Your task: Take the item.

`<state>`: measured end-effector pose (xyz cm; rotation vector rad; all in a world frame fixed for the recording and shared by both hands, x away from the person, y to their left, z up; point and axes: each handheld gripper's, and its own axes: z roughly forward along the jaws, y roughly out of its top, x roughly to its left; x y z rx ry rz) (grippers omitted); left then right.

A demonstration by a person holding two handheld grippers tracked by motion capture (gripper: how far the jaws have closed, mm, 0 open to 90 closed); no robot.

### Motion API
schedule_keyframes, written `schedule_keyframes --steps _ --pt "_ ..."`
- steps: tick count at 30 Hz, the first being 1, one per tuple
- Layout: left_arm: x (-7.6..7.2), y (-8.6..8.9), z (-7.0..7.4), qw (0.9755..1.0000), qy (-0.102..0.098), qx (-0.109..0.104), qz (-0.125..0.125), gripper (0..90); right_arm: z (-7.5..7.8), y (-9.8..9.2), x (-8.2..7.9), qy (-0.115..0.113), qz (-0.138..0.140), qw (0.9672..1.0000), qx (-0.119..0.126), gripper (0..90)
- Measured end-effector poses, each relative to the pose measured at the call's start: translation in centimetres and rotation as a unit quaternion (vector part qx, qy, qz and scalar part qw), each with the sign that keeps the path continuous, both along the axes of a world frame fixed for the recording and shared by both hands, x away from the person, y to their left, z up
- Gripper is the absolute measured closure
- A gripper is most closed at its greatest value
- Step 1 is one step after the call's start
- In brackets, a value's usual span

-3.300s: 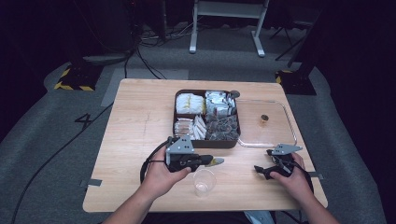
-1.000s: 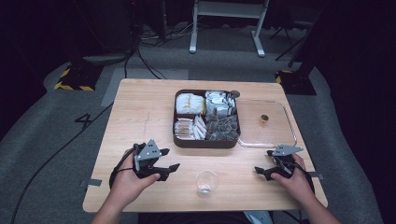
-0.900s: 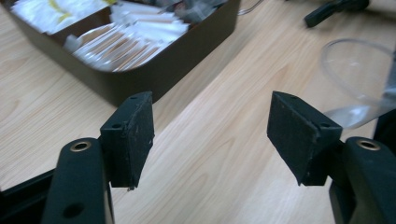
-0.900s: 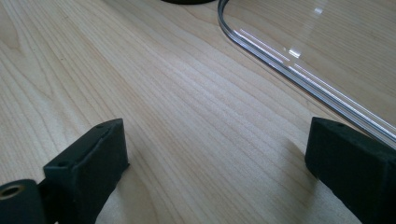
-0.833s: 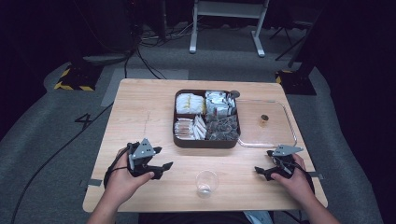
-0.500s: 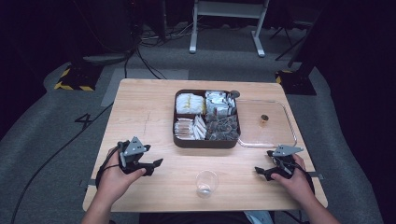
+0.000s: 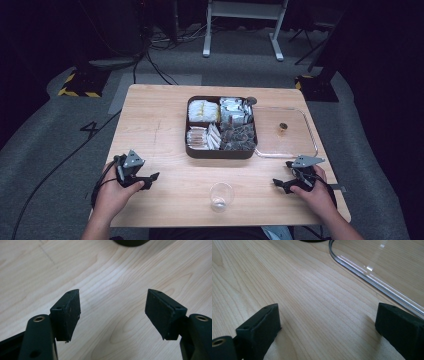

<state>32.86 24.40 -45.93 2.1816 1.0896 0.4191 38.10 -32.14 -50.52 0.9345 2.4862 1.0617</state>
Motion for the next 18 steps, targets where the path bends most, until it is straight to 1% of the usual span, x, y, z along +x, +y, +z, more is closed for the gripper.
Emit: schedule_keyframes --steps 4,5,9,10,11,12,14,15,18 --pt "-0.2 0.7 -0.8 0.9998 0.005 0.010 0.014 29.2 0.0 0.0 0.0 0.000 0.000 1.0000 0.000 6.0" --pt "-0.2 0.8 -1.0 0.9998 0.010 0.012 0.014 29.3 0.0 0.0 0.0 0.000 0.000 1.0000 0.000 6.0" --pt "-0.4 1.3 -1.7 0.9995 0.020 0.010 0.022 28.7 0.0 0.0 0.0 0.000 0.000 1.0000 0.000 6.0" --pt "-0.4 1.5 -1.8 0.9995 0.018 0.009 0.025 28.8 0.0 0.0 0.0 0.000 0.000 1.0000 0.000 6.0" --pt "-0.4 1.6 -1.9 0.9994 0.021 0.011 0.026 28.8 0.0 0.0 0.0 0.000 0.000 1.0000 0.000 6.0" --pt "-0.5 1.7 -2.1 0.9994 0.020 0.009 0.028 28.8 0.0 0.0 0.0 0.000 0.000 1.0000 0.000 6.0" --pt "-0.5 1.9 -2.3 0.9993 0.020 0.013 0.027 28.3 0.0 0.0 0.0 0.000 0.001 1.0000 0.000 6.0" --pt "-0.6 1.9 -2.4 0.9994 0.019 0.012 0.027 28.3 0.0 0.0 0.0 0.000 0.000 1.0000 0.000 6.0" --pt "-0.9 2.2 -2.9 0.9996 0.009 0.006 0.027 28.4 0.0 0.0 0.0 0.000 0.000 1.0000 0.000 6.0"
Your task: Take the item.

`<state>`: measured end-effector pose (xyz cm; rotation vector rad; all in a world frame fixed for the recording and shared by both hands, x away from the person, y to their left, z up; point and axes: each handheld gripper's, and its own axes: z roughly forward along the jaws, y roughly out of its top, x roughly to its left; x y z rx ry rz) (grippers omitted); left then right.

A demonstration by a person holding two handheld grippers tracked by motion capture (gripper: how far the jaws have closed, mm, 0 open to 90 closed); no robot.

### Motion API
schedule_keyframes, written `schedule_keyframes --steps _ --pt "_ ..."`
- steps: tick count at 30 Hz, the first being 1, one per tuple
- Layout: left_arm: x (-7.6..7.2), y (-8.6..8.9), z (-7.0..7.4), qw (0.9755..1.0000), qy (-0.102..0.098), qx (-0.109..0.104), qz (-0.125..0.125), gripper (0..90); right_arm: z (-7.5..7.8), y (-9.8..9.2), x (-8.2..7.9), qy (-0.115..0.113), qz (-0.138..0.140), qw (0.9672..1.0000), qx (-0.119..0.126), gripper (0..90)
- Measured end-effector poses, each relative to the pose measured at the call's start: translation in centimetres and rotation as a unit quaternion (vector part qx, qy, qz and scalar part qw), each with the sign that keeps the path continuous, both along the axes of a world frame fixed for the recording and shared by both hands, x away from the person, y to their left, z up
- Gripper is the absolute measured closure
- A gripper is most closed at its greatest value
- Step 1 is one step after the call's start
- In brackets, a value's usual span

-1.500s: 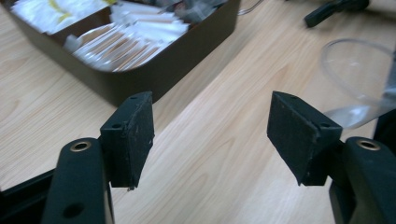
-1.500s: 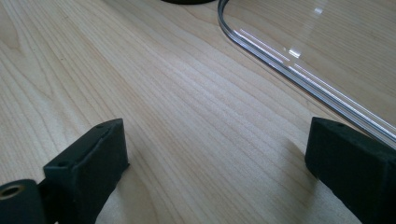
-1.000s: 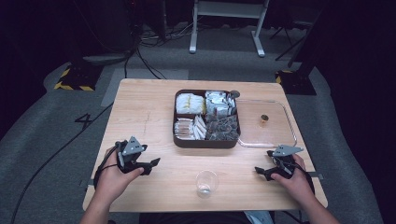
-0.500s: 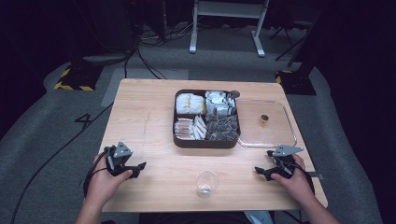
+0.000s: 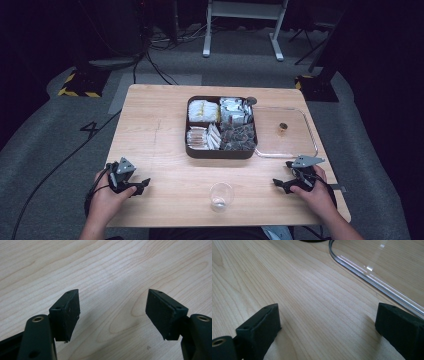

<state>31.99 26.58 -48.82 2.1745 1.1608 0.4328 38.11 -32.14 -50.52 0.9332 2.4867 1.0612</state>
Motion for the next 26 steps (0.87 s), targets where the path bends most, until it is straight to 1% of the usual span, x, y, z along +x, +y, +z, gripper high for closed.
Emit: schedule_keyframes --steps 1,3,5,7,9,11,13,14,17,21,26 --pt "-0.1 0.1 -0.2 1.0000 -0.002 -0.002 0.001 28.4 0.0 0.0 0.0 0.000 0.000 1.0000 0.000 6.0" --pt "-0.3 0.4 -0.6 1.0000 -0.005 0.006 0.001 28.7 0.0 0.0 0.0 0.000 0.000 1.0000 0.000 6.0" --pt "-0.5 0.6 -0.8 0.9998 -0.012 0.014 0.001 28.5 0.0 0.0 0.0 0.000 0.000 1.0000 0.000 6.0" --pt "-0.7 0.8 -1.1 0.9998 -0.018 0.011 0.002 27.8 0.0 0.0 0.0 0.000 0.000 1.0000 0.000 6.0" --pt "-0.8 0.8 -1.2 0.9998 -0.017 0.002 0.005 27.1 0.0 0.0 0.0 0.000 0.000 1.0000 0.000 6.0" --pt "-0.7 0.8 -1.3 0.9998 -0.021 0.003 0.002 25.4 0.0 0.0 0.0 0.000 0.000 1.0000 0.000 6.0" --pt "-0.6 0.7 -1.6 0.9997 -0.019 -0.015 0.004 22.0 0.0 0.0 0.0 0.000 0.000 1.0000 0.000 6.0" --pt "-0.5 0.7 -1.6 0.9997 -0.016 -0.018 0.004 19.9 0.0 0.0 0.0 0.000 0.000 1.0000 0.000 6.0" --pt "-0.3 0.7 -1.6 0.9998 -0.011 -0.015 0.009 16.3 0.0 0.0 0.0 0.000 0.000 1.0000 0.000 6.0" --pt "-0.2 0.6 -1.7 0.9998 -0.009 -0.015 0.009 12.8 0.0 0.0 0.0 0.000 0.000 1.0000 0.000 6.0" --pt "-0.2 0.5 -1.7 0.9998 -0.009 -0.014 0.006 11.3 0.0 0.0 0.0 0.000 0.000 1.0000 0.000 6.0"
